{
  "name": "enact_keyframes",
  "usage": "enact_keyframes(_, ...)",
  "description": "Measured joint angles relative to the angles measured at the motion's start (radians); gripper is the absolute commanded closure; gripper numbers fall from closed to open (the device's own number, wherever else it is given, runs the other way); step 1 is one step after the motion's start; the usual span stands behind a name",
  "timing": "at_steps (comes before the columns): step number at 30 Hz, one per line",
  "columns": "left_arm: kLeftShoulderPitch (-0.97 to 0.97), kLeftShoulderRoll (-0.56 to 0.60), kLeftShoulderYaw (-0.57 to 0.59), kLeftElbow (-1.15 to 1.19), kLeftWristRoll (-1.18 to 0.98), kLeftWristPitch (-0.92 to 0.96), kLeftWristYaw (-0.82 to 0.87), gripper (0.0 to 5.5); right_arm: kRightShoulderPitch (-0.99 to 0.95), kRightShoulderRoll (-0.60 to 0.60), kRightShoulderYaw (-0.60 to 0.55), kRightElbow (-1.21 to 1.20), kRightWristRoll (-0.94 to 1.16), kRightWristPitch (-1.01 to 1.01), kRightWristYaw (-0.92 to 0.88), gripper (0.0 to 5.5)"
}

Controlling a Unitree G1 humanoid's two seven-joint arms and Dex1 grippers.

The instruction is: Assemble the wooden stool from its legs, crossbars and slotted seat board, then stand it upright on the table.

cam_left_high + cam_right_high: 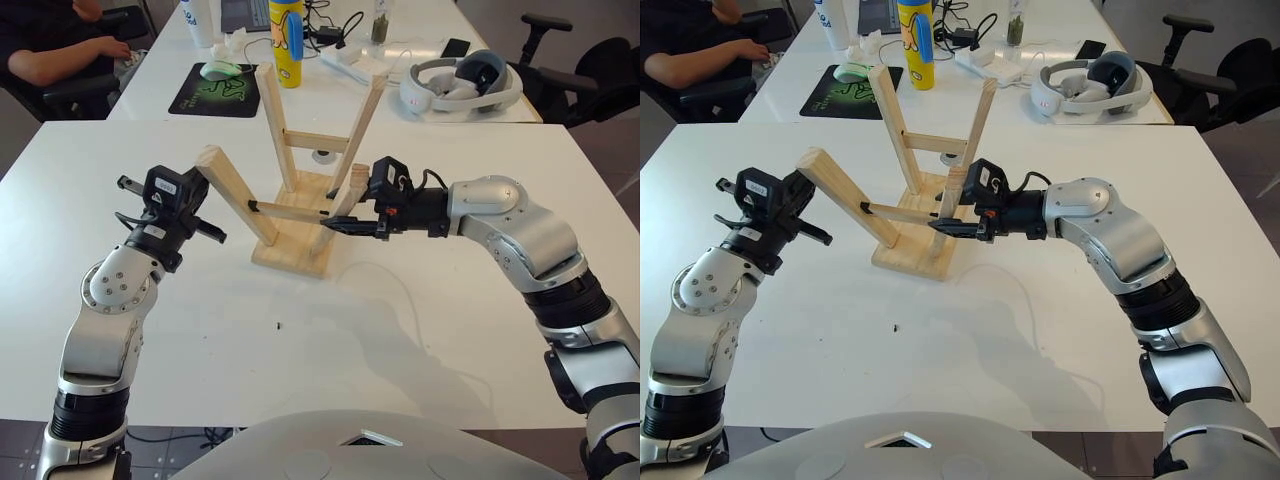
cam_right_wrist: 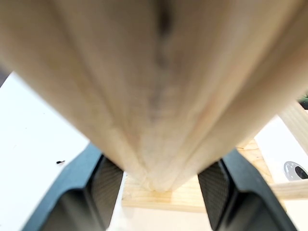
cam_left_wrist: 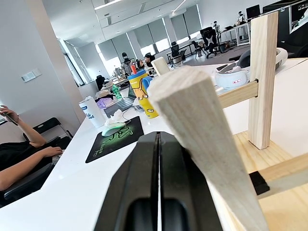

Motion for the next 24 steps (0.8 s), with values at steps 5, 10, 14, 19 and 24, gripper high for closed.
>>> enact_keyframes(5, 0.000, 0.000, -0.009, -0.008, 0.016, 0.006, 0.000, 5.50, -0.014, -0.003, 0.000, 0.024, 0.000, 0.000, 0.022, 3.45)
enact_keyframes(10, 0.000, -0.002, -0.023, -0.016, 0.043, 0.007, 0.000, 5.50, -0.023, -0.008, 0.000, 0.049, 0.000, -0.001, 0.042, 3.45)
enact_keyframes(14, -0.001, -0.009, -0.027, -0.018, 0.049, 0.007, 0.000, 5.50, -0.031, -0.009, 0.000, 0.066, 0.000, -0.002, 0.057, 3.45)
enact_keyframes(19, -0.009, -0.007, -0.034, -0.021, 0.050, 0.008, -0.009, 5.50, -0.009, -0.014, -0.010, 0.079, -0.002, -0.051, 0.067, 3.45)
enact_keyframes(24, -0.030, -0.007, -0.087, -0.033, 0.026, -0.002, -0.109, 5.50, 0.159, -0.014, 0.013, 0.152, -0.093, -0.095, 0.058, 2.59)
